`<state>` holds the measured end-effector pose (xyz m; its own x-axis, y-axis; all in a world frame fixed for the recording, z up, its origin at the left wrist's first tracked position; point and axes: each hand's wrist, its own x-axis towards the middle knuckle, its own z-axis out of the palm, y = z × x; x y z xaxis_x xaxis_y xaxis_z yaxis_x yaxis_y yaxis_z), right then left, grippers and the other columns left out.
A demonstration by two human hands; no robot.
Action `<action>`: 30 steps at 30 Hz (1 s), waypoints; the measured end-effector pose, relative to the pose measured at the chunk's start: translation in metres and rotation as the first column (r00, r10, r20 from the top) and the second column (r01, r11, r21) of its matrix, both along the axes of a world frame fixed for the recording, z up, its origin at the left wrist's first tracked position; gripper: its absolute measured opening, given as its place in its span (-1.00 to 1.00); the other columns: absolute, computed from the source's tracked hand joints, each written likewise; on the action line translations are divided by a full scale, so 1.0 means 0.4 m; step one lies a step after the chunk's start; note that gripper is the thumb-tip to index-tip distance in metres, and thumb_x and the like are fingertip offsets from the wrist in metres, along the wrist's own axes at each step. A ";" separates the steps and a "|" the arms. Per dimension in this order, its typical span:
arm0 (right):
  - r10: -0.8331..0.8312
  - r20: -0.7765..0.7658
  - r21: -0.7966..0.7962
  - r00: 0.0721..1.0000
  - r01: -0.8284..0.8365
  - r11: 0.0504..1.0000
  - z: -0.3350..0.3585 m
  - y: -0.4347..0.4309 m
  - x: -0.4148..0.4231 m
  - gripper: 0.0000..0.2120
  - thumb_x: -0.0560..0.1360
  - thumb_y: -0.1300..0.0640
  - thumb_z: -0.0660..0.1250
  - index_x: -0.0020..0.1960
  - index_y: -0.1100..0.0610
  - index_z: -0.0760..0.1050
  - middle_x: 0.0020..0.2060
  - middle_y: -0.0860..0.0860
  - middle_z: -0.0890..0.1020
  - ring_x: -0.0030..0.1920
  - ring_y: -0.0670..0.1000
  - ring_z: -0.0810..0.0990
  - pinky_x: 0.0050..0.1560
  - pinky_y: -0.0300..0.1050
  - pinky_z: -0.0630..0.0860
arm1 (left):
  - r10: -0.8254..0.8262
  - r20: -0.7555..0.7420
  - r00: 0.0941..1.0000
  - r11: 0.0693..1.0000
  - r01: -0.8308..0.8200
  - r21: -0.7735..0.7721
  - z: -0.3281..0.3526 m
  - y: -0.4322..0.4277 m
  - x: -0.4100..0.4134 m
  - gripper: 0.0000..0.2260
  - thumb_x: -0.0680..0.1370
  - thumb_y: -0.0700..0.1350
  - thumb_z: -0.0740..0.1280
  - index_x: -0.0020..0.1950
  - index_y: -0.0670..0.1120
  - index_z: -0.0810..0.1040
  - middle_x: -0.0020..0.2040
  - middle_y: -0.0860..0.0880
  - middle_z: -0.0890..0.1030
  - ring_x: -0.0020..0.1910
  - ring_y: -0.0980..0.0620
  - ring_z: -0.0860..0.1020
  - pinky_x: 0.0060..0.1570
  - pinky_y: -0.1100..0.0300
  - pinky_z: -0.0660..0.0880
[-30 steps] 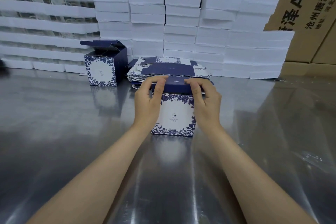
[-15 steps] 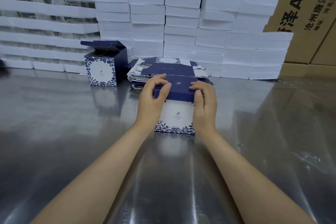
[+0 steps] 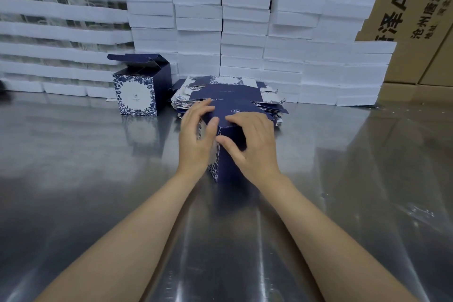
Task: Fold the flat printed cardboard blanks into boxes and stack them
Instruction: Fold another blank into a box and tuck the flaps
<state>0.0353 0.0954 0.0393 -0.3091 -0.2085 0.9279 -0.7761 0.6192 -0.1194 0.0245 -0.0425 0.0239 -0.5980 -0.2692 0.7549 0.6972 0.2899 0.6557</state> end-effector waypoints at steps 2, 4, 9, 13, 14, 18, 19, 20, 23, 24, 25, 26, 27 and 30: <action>0.004 -0.023 0.022 1.000 -0.003 1.000 -0.005 0.007 0.005 -0.73 0.52 0.03 0.31 0.07 0.20 0.60 0.05 0.06 0.64 0.10 0.07 0.53 0.17 -0.04 0.36 | -0.135 0.059 0.989 0.991 0.134 0.018 -0.003 0.006 0.003 -0.73 0.53 0.13 0.24 0.17 0.08 0.48 0.38 0.11 0.44 0.46 0.06 0.32 0.43 -0.05 0.26; 0.012 -0.054 0.056 0.998 -0.009 0.998 -0.015 0.018 0.005 -0.73 0.54 0.11 0.22 0.12 0.20 0.59 0.10 0.06 0.62 0.16 0.07 0.52 0.26 0.02 0.34 | -0.193 0.114 0.975 0.980 0.196 -0.015 -0.002 -0.001 0.006 -0.64 0.50 0.16 0.26 0.23 0.04 0.44 0.45 0.09 0.36 0.49 0.12 0.25 0.47 -0.03 0.22; -0.030 0.092 -0.179 0.995 0.046 0.983 -0.020 0.062 -0.022 -0.67 0.47 0.25 0.13 0.13 0.23 0.57 0.17 0.09 0.58 0.30 0.09 0.46 0.41 0.07 0.24 | -0.083 0.080 0.993 0.986 0.094 -0.135 0.004 -0.009 0.010 -0.62 0.45 0.08 0.33 0.22 -0.01 0.44 0.38 0.05 0.45 0.42 0.07 0.36 0.39 -0.07 0.32; 0.112 0.270 -0.198 0.956 -0.059 0.978 -0.012 0.096 -0.025 -0.58 0.35 0.32 0.17 0.17 0.22 0.54 0.22 0.04 0.54 0.37 0.03 0.40 0.39 -0.08 0.30 | -0.042 0.071 0.997 0.983 0.053 -0.174 0.003 -0.012 0.011 -0.68 0.50 0.08 0.24 0.22 0.04 0.45 0.41 0.07 0.44 0.49 0.11 0.26 0.45 0.13 0.25; 0.095 0.253 -0.148 0.963 -0.058 0.987 -0.007 0.091 -0.021 -0.60 0.36 0.28 0.20 0.17 0.21 0.55 0.20 0.05 0.55 0.31 0.04 0.45 0.35 -0.03 0.34 | -0.043 0.062 0.997 0.985 0.053 -0.166 0.000 -0.013 0.010 -0.69 0.53 0.07 0.21 0.23 0.03 0.45 0.43 0.06 0.42 0.49 0.10 0.26 0.44 0.19 0.24; 0.078 0.124 -0.021 0.989 -0.076 0.997 0.006 0.041 -0.002 -0.70 0.41 0.13 0.31 0.11 0.22 0.58 0.05 0.08 0.61 0.11 0.10 0.53 0.17 0.05 0.41 | -0.101 0.127 0.987 0.978 0.075 0.193 0.009 -0.016 0.002 -0.67 0.54 -0.08 0.10 0.22 -0.04 0.52 0.31 0.02 0.54 0.29 0.16 0.46 0.23 0.37 0.34; 0.075 0.088 -0.002 0.993 -0.075 0.997 0.006 0.029 0.002 -0.71 0.42 0.10 0.34 0.08 0.21 0.59 0.02 0.07 0.62 0.08 0.09 0.54 0.14 0.03 0.41 | -0.090 0.123 0.988 0.961 0.054 0.270 0.014 -0.021 -0.002 -0.67 0.53 -0.09 0.09 0.18 -0.06 0.55 0.23 0.01 0.58 0.21 0.16 0.51 0.18 0.34 0.36; 0.076 0.054 0.015 0.996 -0.077 0.997 0.007 0.019 0.007 -0.72 0.42 0.07 0.36 0.06 0.20 0.60 0.00 0.06 0.63 0.06 0.07 0.54 0.11 0.01 0.41 | -0.045 0.098 0.994 0.953 0.013 0.304 0.016 -0.027 -0.003 -0.67 0.53 -0.06 0.09 0.14 -0.07 0.58 0.16 0.03 0.61 0.16 0.14 0.53 0.16 0.31 0.39; 0.107 -0.020 0.065 0.994 -0.106 0.992 0.012 -0.002 0.020 -0.72 0.39 0.06 0.38 0.01 0.20 0.63 -0.04 0.06 0.64 0.00 0.10 0.57 0.03 0.00 0.43 | 0.077 0.062 0.995 0.932 -0.094 0.350 0.017 -0.036 0.000 -0.63 0.53 0.13 0.09 0.02 -0.03 0.61 -0.02 0.14 0.64 0.02 0.14 0.56 0.08 0.30 0.43; 0.125 -0.028 0.081 0.992 -0.122 0.989 0.013 -0.005 0.022 -0.72 0.38 0.07 0.36 0.01 0.21 0.63 -0.04 0.08 0.63 -0.01 0.12 0.57 0.02 0.02 0.44 | 0.063 0.081 0.995 0.916 -0.090 0.390 0.019 -0.036 0.001 -0.66 0.51 0.15 0.12 -0.02 0.00 0.61 -0.05 0.15 0.64 0.00 0.13 0.56 0.07 0.28 0.45; 0.149 -0.021 0.090 0.989 -0.147 0.985 0.015 -0.005 0.025 -0.70 0.38 0.08 0.32 0.01 0.23 0.63 -0.05 0.09 0.63 -0.02 0.14 0.57 0.01 0.05 0.44 | 0.040 0.112 0.993 0.904 -0.084 0.420 0.021 -0.034 -0.001 -0.71 0.49 0.13 0.17 -0.04 0.01 0.61 -0.06 0.12 0.64 -0.01 0.12 0.57 0.07 0.23 0.46; 0.180 0.000 0.090 0.984 -0.179 0.980 0.020 0.000 0.026 -0.69 0.40 0.08 0.27 0.01 0.24 0.62 -0.05 0.10 0.62 -0.02 0.15 0.56 0.00 0.07 0.43 | 0.017 0.150 0.988 0.897 -0.082 0.434 0.023 -0.032 -0.003 -0.76 0.48 0.09 0.22 -0.06 0.01 0.61 -0.06 0.09 0.65 -0.02 0.11 0.57 0.07 0.19 0.47; 0.207 0.022 0.092 0.978 -0.208 0.974 0.024 0.008 0.025 -0.68 0.41 0.09 0.24 0.02 0.24 0.62 -0.05 0.10 0.61 -0.02 0.15 0.55 0.00 0.08 0.42 | -0.010 0.188 0.982 0.894 -0.075 0.443 0.026 -0.032 -0.007 -0.79 0.46 0.05 0.24 -0.08 0.01 0.61 -0.07 0.08 0.65 -0.05 0.12 0.58 0.04 0.19 0.47; 0.179 0.029 0.131 0.983 -0.181 0.975 0.027 0.037 0.016 -0.69 0.43 0.10 0.23 0.06 0.21 0.61 0.00 0.07 0.62 0.05 0.11 0.55 0.04 0.09 0.42 | -0.104 0.242 0.965 0.885 -0.021 0.465 0.039 -0.040 -0.011 -0.82 0.43 0.00 0.26 -0.12 0.01 0.63 -0.17 0.14 0.65 -0.15 0.20 0.57 -0.13 0.36 0.45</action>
<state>0.0416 0.1103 0.0501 -0.2709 -0.3828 0.8832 -0.8748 0.4808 -0.0600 0.0202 -0.0583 0.0393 -0.7693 -0.5185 0.3732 0.4944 -0.1131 0.8619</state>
